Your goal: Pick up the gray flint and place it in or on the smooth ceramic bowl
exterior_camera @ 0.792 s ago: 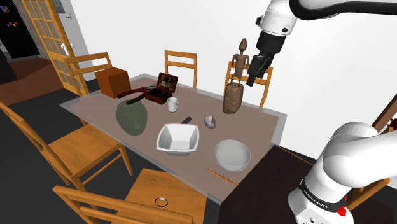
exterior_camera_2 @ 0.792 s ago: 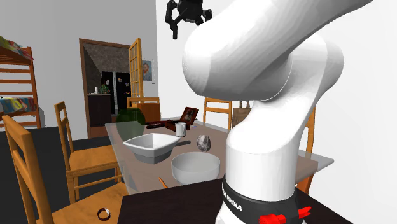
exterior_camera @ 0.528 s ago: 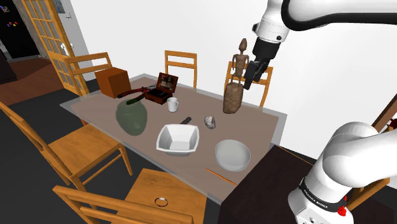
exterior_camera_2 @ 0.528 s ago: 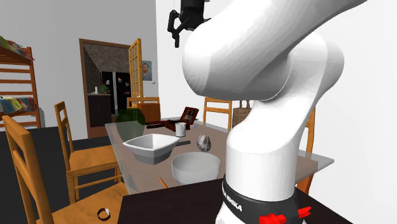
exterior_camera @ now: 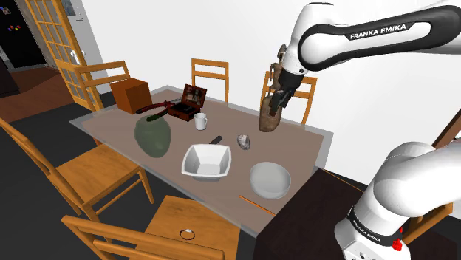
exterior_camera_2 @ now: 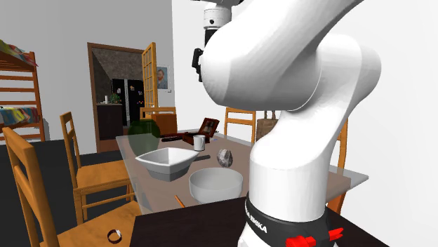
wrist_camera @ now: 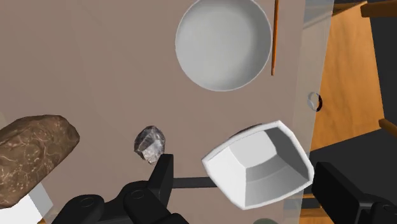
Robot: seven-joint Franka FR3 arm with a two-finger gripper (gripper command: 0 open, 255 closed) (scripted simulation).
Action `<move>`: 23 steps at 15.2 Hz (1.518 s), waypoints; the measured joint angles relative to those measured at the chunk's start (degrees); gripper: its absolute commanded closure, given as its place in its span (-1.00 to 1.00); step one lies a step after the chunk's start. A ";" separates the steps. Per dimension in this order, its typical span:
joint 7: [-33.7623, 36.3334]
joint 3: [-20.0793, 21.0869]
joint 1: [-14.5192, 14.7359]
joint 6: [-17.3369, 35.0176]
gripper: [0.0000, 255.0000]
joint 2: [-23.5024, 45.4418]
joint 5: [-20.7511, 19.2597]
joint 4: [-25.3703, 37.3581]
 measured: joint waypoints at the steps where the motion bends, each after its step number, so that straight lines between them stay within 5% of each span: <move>1: -0.30 -0.16 -0.10 2.35 -1.00 2.08 -0.08 -0.07; 12: -6.35 -4.04 -1.35 24.84 -1.00 23.50 0.23 1.23; 23: -15.45 -5.09 -3.00 39.92 -1.00 49.30 7.20 14.12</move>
